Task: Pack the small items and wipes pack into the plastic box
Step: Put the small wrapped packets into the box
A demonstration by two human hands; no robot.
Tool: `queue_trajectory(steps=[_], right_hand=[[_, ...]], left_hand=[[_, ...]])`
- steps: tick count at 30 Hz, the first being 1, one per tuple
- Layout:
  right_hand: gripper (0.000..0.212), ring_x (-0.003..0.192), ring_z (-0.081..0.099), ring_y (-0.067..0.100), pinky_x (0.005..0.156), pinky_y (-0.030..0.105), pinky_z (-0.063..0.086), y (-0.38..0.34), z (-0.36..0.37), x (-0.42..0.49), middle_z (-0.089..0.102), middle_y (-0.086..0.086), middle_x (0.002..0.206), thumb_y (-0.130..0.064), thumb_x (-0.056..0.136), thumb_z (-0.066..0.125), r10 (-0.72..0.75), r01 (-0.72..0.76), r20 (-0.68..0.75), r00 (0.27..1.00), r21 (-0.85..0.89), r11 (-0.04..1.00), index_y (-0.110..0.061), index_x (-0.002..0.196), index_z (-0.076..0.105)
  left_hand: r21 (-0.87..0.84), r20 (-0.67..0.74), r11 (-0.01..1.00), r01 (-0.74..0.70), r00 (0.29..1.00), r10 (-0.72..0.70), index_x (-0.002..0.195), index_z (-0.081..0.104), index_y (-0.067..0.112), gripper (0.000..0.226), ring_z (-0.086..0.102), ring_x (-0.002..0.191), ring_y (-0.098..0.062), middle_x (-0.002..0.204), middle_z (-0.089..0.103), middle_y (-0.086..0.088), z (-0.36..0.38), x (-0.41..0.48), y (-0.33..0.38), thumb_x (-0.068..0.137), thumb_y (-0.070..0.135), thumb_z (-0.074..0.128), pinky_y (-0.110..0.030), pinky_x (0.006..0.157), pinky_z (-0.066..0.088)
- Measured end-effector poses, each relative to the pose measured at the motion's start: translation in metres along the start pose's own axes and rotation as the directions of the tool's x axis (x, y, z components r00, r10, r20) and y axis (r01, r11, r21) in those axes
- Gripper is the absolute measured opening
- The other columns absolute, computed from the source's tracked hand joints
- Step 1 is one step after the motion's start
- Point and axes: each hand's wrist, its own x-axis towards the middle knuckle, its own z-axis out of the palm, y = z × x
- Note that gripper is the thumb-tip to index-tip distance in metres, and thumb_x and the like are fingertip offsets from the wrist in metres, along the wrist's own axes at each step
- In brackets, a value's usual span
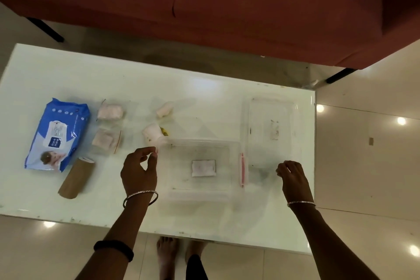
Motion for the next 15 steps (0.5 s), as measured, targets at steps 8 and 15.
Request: queue_trajectory(steps=[8,15], right_hand=[[0.018,0.079,0.060,0.034,0.069,0.039,0.049,-0.037,-0.024,0.016,0.066,0.008,0.076,0.003,0.066,0.064,0.246,-0.248,0.032,0.969,0.114,0.962,-0.007,0.081,0.064],[0.021,0.085,0.066,0.026,0.076,0.039,0.054,-0.159,-0.065,0.076,0.067,0.007,0.089,0.006,0.075,0.060,0.121,-0.003,-0.225,0.967,0.464,0.886,-0.009,0.087,0.067]], left_hand=[[-0.062,0.013,0.994,0.089,0.996,-0.088,0.090,0.071,0.013,0.011,0.062,0.072,-0.009,0.083,0.072,0.001,-0.005,0.010,0.009,0.089,0.016,0.061,-0.009,0.066,0.041],[-0.014,0.100,0.881,0.472,0.878,-0.469,0.096,0.071,0.012,0.026,0.067,0.097,-0.034,0.098,0.073,-0.015,-0.007,0.067,0.004,0.082,0.033,0.066,-0.041,0.093,0.050]])
